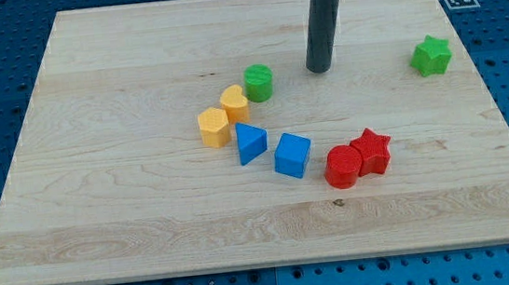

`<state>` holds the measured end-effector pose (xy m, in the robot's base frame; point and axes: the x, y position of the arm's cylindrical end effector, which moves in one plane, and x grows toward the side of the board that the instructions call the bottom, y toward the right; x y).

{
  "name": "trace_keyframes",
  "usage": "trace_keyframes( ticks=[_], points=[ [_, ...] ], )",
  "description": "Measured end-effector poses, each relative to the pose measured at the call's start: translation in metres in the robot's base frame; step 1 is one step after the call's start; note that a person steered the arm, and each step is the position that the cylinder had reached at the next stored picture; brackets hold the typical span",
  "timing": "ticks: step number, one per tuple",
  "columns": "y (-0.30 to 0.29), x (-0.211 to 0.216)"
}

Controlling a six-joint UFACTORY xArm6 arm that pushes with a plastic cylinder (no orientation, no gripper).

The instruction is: Slide the green circle closer to green star

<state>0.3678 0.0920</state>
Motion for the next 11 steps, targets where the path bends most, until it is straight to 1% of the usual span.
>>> trace_keyframes(
  ticks=[1, 2, 3, 4, 5, 6, 7, 8, 9, 10, 11],
  points=[
    [-0.004, -0.012],
    [-0.055, -0.048],
    [-0.109, -0.054],
    [-0.141, -0.031],
    [-0.143, 0.006],
    [-0.102, 0.025],
    [-0.032, 0.025],
    [0.009, 0.025],
    [0.006, 0.041],
    [0.012, 0.069],
    [0.034, 0.069]
  ],
)
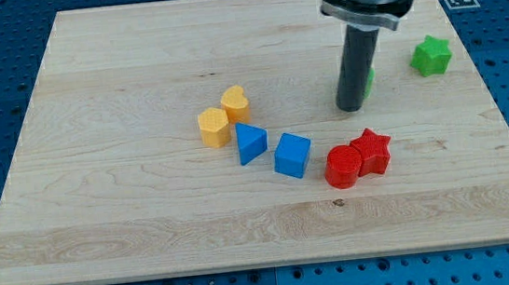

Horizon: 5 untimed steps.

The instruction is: Slide the green circle closer to green star

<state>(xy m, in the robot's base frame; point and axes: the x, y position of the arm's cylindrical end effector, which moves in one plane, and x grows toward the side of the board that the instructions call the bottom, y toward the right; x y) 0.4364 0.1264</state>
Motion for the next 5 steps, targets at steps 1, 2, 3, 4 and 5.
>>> trace_keyframes(
  ticks=[1, 2, 3, 4, 5],
  points=[
    [0.002, -0.031],
    [0.005, -0.046],
    [-0.029, -0.047],
    [-0.043, -0.068],
    [-0.017, -0.072]
  ],
)
